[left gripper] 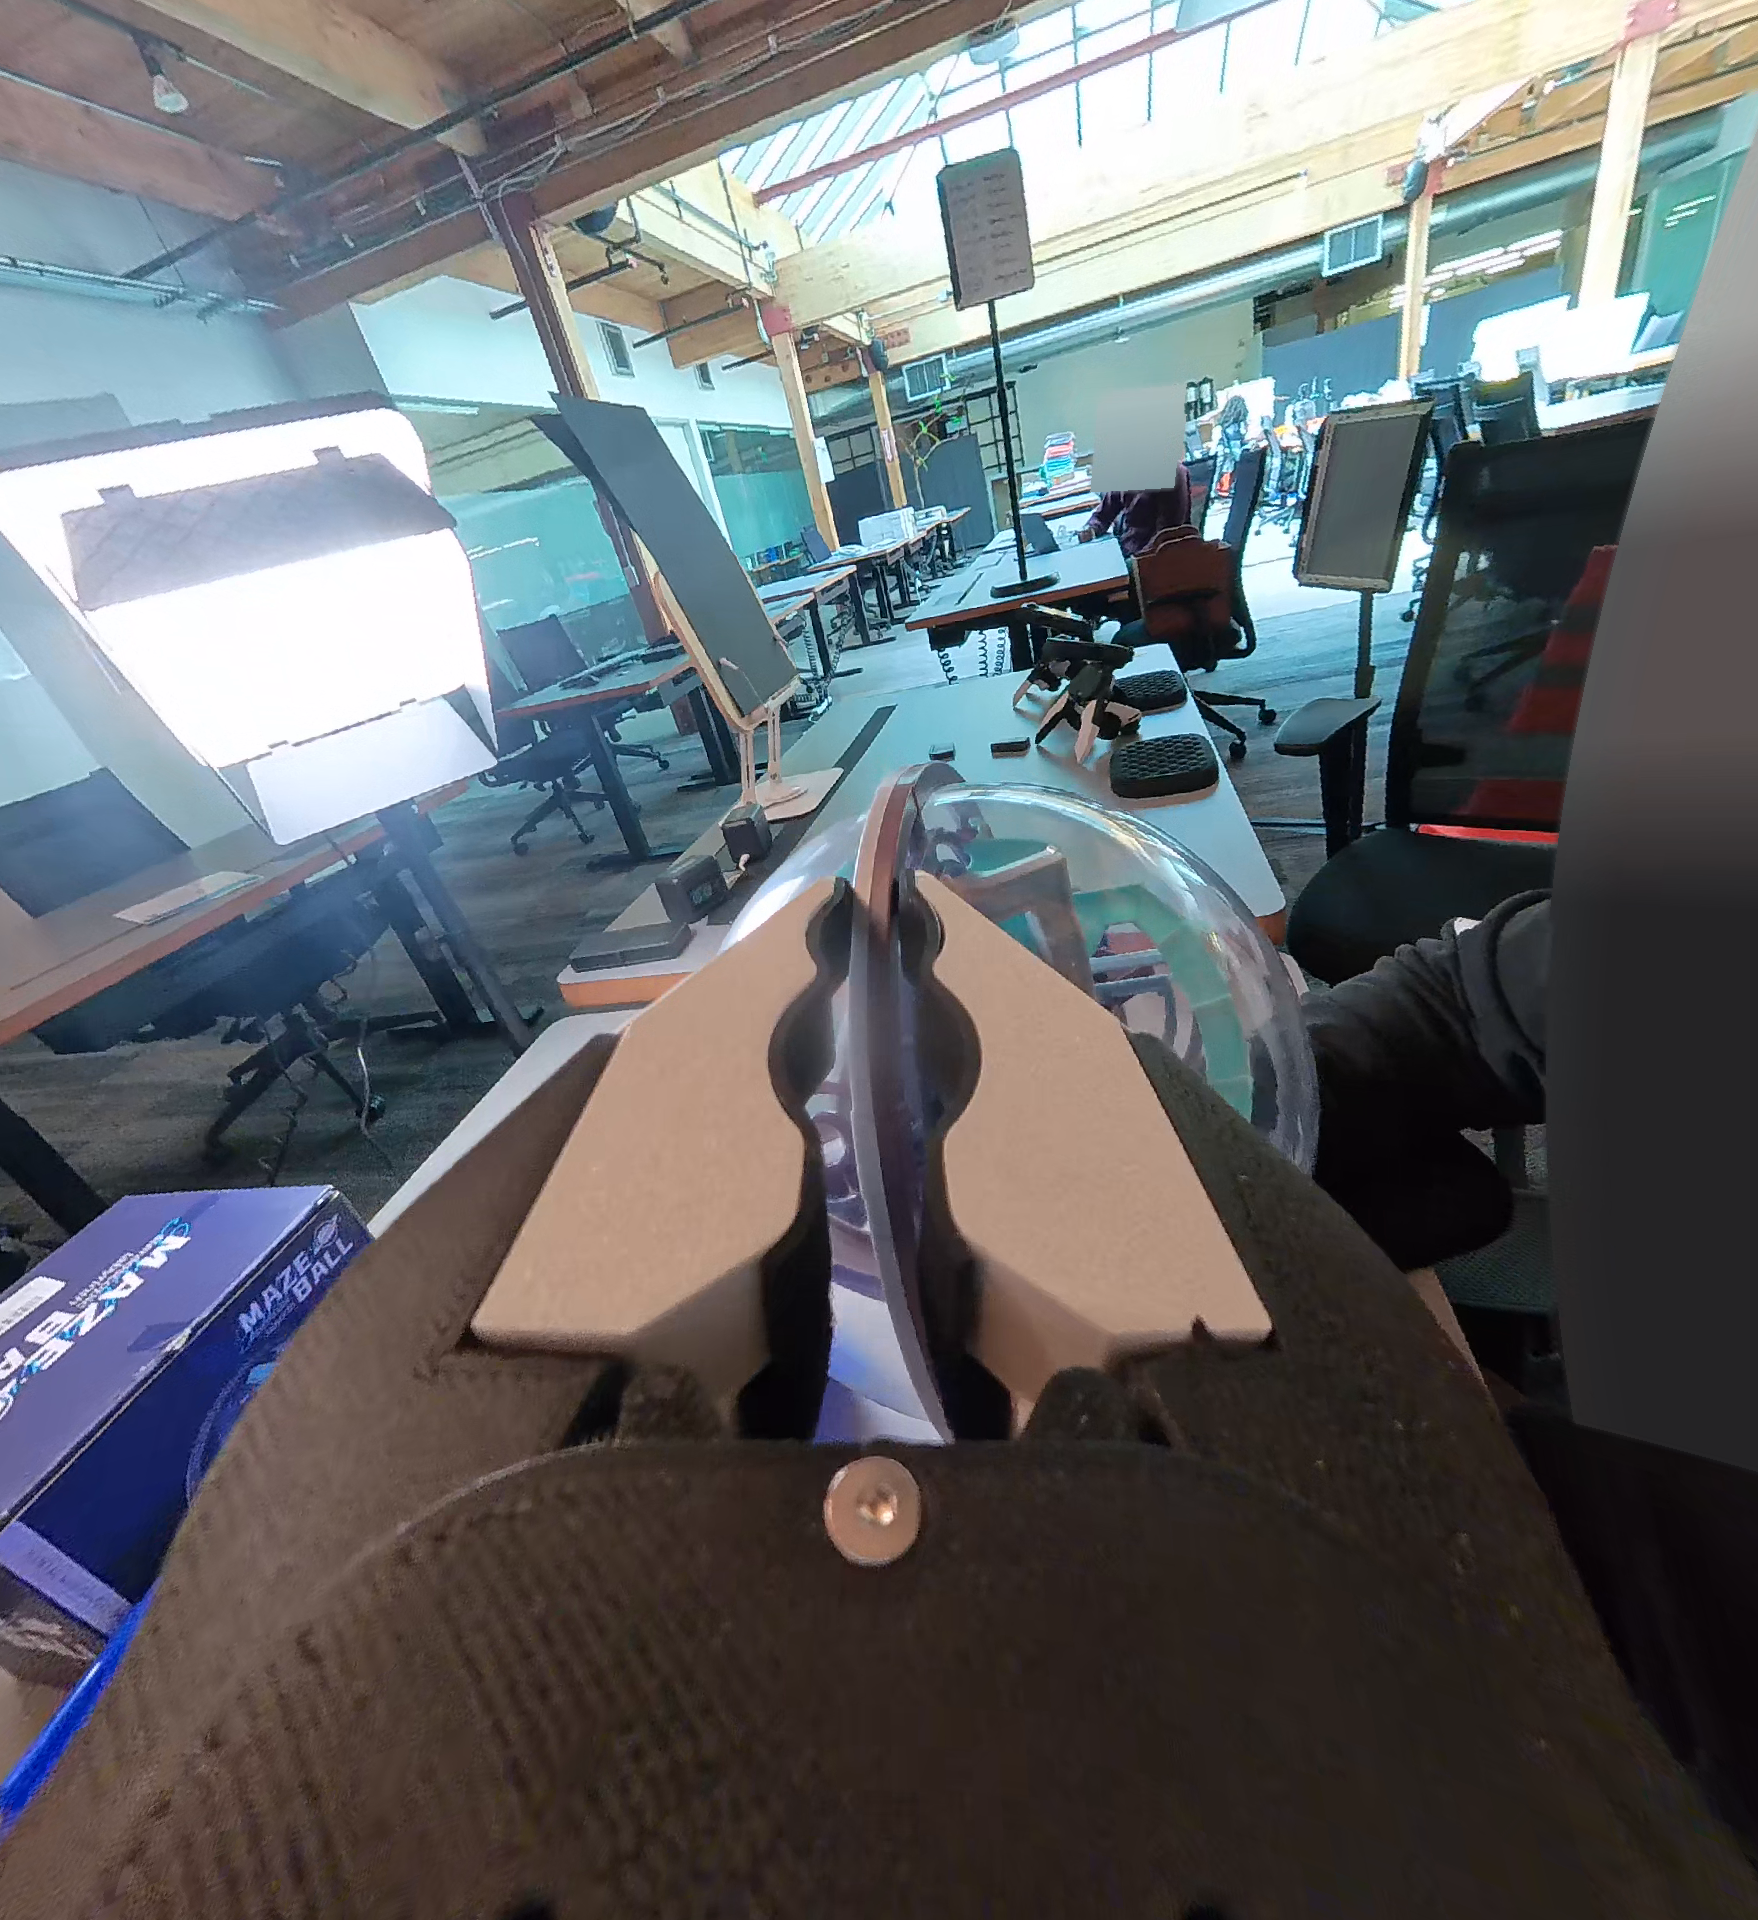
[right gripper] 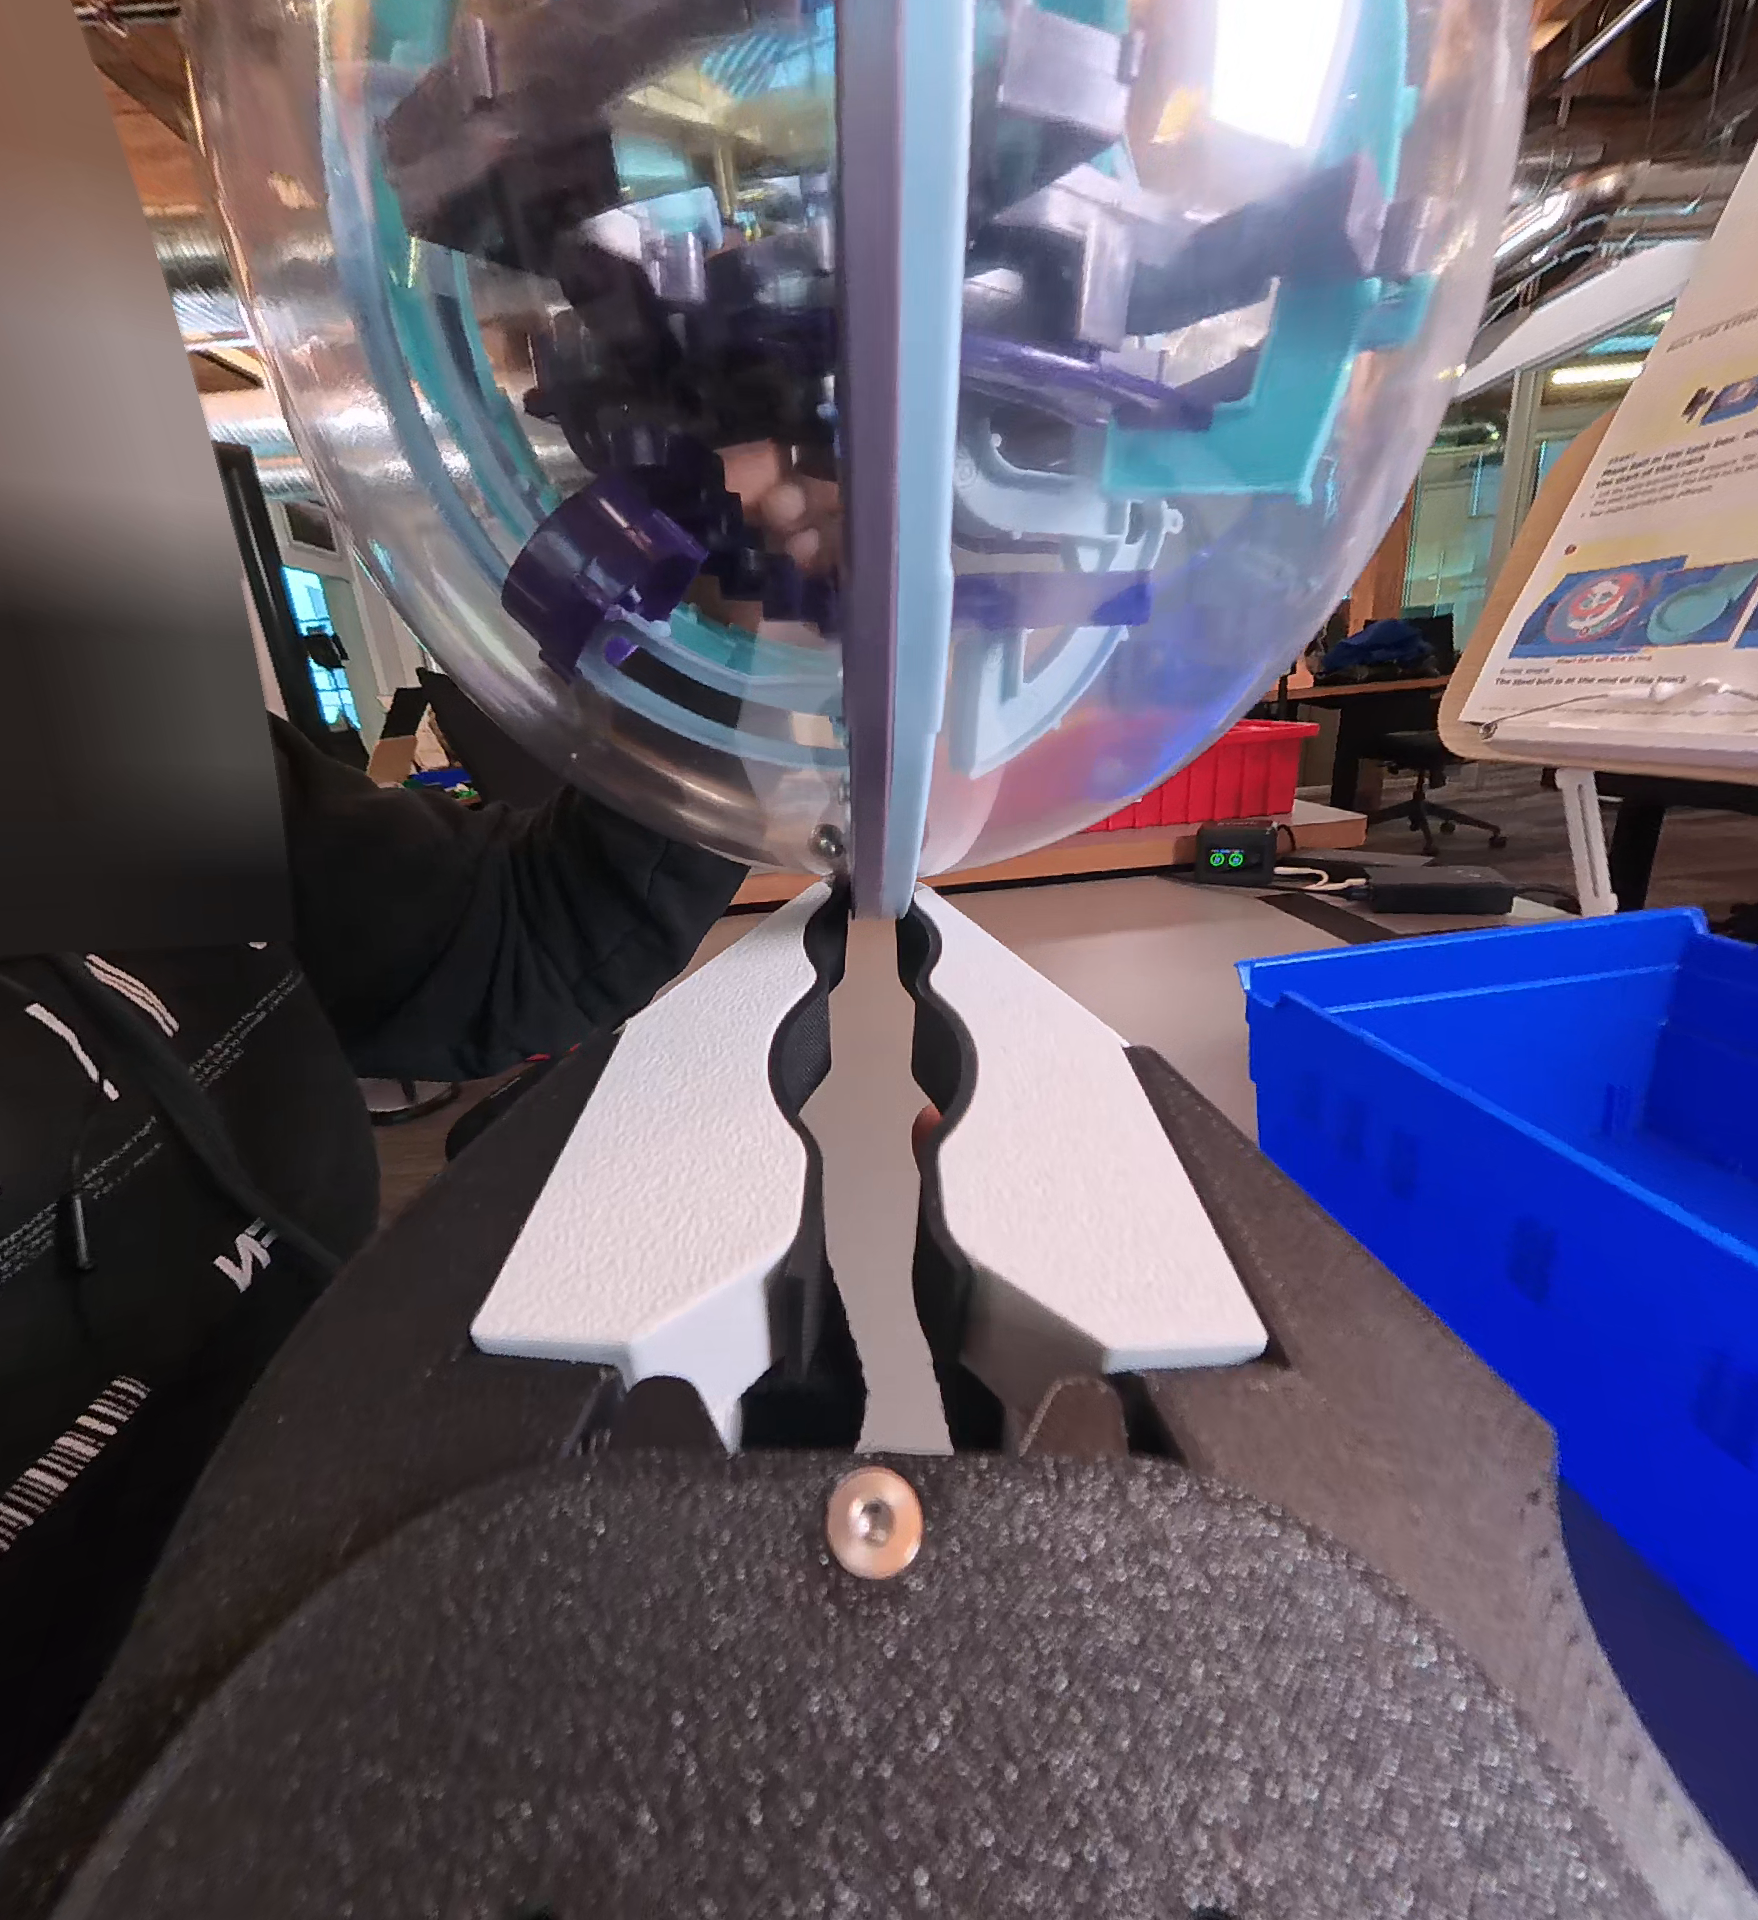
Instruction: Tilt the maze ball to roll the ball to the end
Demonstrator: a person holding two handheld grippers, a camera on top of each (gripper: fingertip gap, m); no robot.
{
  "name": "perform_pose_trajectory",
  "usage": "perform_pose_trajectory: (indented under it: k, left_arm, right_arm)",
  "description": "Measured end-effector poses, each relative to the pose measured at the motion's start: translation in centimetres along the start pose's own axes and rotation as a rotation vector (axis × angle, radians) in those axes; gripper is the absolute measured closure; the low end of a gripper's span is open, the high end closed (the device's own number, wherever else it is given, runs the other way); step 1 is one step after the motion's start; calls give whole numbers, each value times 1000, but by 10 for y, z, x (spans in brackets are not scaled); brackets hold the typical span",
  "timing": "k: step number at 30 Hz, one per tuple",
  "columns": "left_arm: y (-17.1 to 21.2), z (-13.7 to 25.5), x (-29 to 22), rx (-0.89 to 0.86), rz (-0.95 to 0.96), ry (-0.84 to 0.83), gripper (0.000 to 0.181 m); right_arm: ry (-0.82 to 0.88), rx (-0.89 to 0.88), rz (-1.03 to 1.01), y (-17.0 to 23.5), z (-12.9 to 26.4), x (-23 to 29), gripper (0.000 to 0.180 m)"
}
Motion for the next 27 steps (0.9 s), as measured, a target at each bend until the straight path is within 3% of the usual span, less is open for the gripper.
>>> perform_pose_trajectory:
  k: [19,27]
  left_arm:
    - [46,9,22,-12,229,3,173]
    - [46,14,21,-6,211,-5,173]
  right_arm:
    - [13,70,-109,27,2,-2,173]
    - [-1,63,-134,31,-3,-4,173]
Point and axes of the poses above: each gripper's, where its closed fingertips meet, z back along the fingers, y out of its underside, x = y × z across the jaws, the point moved 9 cm from there along z, back along the fingers, and after that the axes turned 1 degree about -y, right-handed, at the moved point
